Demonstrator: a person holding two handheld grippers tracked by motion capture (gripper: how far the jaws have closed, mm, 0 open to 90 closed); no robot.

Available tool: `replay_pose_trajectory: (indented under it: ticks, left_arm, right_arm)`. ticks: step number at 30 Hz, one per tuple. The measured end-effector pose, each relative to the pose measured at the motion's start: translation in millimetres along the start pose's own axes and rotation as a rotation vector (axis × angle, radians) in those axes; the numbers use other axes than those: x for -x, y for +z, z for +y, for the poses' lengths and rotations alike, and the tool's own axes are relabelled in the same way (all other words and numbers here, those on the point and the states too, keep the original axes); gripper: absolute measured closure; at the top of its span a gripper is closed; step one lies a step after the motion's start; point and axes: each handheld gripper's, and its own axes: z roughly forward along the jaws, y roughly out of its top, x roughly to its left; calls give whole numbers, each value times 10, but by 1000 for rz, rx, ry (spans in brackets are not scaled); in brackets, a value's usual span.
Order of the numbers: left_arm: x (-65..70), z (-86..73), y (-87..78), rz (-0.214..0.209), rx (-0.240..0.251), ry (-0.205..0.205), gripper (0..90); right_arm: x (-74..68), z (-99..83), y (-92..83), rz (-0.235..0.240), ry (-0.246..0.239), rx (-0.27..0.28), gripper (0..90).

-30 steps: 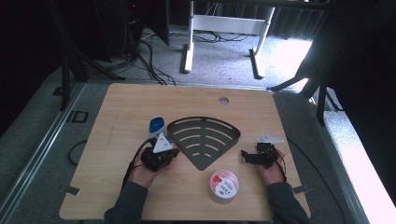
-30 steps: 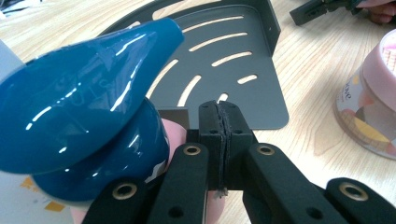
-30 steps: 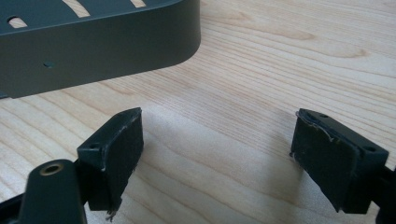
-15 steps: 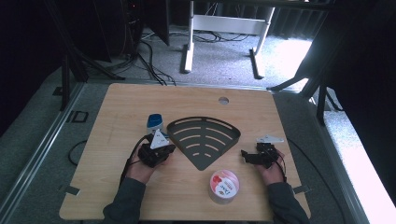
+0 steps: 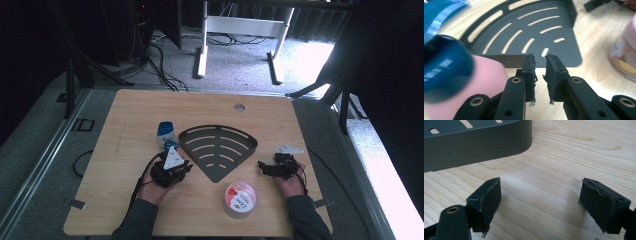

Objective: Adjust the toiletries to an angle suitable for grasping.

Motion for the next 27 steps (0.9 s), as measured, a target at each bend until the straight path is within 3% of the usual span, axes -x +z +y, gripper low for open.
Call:
replay_pose_trajectory:
  ticks: [2,4,6,7,8,9,10,11,15,16,18,19,20,27]
  left_arm:
    - [52,-23,3,-11,7,7,753]
    - [122,-45,-3,-60,35,-4,722]
    - [155,-34,8,-67,29,4,710]
    - [155,-34,8,-67,29,4,707]
    - [182,-37,29,-77,25,6,704]
    - [182,-37,29,-77,25,6,703]
    - [190,-56,52,-83,20,3,703]
    - [192,-70,63,-85,13,2,703]
    - [193,-96,81,-87,2,-3,703]
    - [186,-122,92,-95,2,-18,702]
    - [193,-133,94,-102,7,-32,703]
    - [197,-133,95,-105,4,-31,703]
    - [205,-131,100,-108,3,-29,702]
    - [251,-115,116,-124,0,-15,699]
  right_arm:
    - [-4,-3,-5,2,-1,2,195]
    - [-23,4,-30,4,-1,-11,254]
    - [-38,16,-61,9,-9,-27,351]
    - [-38,16,-61,9,-9,-27,351]
    - [-63,19,-105,14,-17,-47,446]
    - [-63,19,-105,14,-17,-47,446]
    - [-89,12,-142,22,-31,-56,547]
    - [-99,7,-157,26,-37,-60,586]
    - [-153,-13,-223,39,-70,-57,627]
    - [-209,-26,-305,63,-107,-40,708]
    - [-259,-38,-372,94,-136,-37,794]
    - [-259,-38,-372,94,-136,-37,794]
    - [-290,-47,-400,98,-155,-44,853]
    - [-441,-148,-549,171,-221,-62,900]
